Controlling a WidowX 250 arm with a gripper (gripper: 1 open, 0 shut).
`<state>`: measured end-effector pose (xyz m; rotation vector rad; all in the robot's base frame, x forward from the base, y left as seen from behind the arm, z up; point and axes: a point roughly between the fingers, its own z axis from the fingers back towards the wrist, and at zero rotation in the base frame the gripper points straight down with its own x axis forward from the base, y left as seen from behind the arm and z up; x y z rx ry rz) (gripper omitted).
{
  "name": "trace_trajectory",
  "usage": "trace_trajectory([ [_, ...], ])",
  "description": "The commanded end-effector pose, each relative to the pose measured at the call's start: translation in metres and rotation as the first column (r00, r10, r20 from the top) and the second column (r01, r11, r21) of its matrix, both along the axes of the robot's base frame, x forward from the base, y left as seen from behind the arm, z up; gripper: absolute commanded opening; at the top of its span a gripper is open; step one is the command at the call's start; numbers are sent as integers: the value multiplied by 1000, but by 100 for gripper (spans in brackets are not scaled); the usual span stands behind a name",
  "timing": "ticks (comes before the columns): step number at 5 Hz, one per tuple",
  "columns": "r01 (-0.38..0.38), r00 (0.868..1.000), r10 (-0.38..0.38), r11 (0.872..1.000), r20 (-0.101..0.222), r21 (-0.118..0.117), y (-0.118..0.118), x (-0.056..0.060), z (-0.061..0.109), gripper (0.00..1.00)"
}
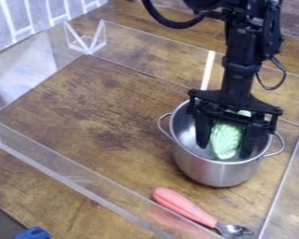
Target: Remove the green object from the silver pot and put it on the table
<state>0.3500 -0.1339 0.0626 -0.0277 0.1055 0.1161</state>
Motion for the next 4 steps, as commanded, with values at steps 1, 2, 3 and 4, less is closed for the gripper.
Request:
trace_trajectory([
  [1,47,994,-43,998,102,-37,3,6,40,0],
  [2,67,993,-63,997,101,-37,17,8,42,0],
  [3,68,993,-64,997,101,-38,20,3,36,0],
  [4,72,993,-68,997,101,-37,22,-1,30,0],
])
